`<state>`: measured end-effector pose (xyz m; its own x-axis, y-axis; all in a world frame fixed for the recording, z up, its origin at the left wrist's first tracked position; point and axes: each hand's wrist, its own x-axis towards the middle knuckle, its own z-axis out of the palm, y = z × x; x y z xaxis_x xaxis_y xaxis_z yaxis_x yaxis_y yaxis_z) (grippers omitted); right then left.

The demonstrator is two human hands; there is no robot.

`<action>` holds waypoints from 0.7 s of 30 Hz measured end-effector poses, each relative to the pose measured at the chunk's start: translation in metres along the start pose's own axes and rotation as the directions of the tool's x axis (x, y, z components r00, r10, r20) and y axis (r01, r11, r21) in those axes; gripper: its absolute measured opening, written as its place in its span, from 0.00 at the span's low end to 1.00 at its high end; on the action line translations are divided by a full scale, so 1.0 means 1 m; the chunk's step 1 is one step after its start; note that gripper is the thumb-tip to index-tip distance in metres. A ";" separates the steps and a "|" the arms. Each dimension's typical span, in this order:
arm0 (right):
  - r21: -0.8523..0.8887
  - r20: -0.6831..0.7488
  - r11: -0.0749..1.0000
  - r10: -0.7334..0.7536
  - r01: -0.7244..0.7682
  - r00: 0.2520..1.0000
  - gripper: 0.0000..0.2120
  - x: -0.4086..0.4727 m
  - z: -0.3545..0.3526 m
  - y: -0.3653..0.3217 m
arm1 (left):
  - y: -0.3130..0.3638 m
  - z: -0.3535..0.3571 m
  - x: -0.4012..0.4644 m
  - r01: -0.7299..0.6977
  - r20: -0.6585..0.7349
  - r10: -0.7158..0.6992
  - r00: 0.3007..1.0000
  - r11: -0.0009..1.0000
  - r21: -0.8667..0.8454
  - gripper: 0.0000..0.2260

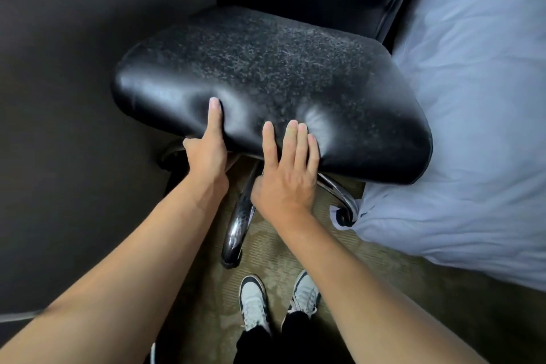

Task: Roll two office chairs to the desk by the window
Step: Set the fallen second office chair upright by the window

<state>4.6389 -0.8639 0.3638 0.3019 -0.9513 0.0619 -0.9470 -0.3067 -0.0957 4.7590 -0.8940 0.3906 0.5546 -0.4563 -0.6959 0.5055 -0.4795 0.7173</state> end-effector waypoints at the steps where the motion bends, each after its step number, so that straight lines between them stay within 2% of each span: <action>1: 0.003 0.007 1.000 -0.001 0.001 1.000 0.39 -0.005 0.000 -0.002 | -0.002 -0.004 -0.001 0.005 -0.003 -0.005 1.000 1.000 0.011 0.45; 5: 0.013 -0.008 1.000 -0.009 0.009 1.000 0.38 -0.021 0.002 -0.008 | -0.012 -0.022 -0.008 -0.018 0.018 0.018 1.000 1.000 0.000 0.45; 9: 0.007 -0.011 0.998 -0.054 0.054 0.998 0.37 -0.043 0.009 -0.009 | -0.027 -0.043 -0.014 -0.066 0.153 0.080 0.985 0.993 -0.093 0.29; 13: 0.030 -0.017 0.997 -0.070 0.070 0.997 0.34 -0.068 0.013 -0.014 | -0.042 -0.062 -0.020 -0.041 0.213 0.071 0.975 0.989 -0.144 0.22; 17: 0.097 0.015 0.993 -0.076 0.074 0.997 0.34 -0.092 0.016 -0.025 | -0.059 -0.086 -0.017 0.033 0.224 0.009 0.974 0.983 -0.182 0.26; 21: 0.171 0.117 0.981 -0.116 0.095 0.986 0.33 -0.118 0.015 -0.032 | -0.077 -0.114 -0.009 0.179 0.327 -0.116 0.938 0.969 -0.171 0.28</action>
<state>4.6352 -0.7420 0.3447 0.4203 -0.9063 -0.0438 -0.8812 -0.3962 -0.2578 4.7903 -0.7670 0.3456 0.2454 -0.6173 -0.7474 0.7020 -0.4185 0.5762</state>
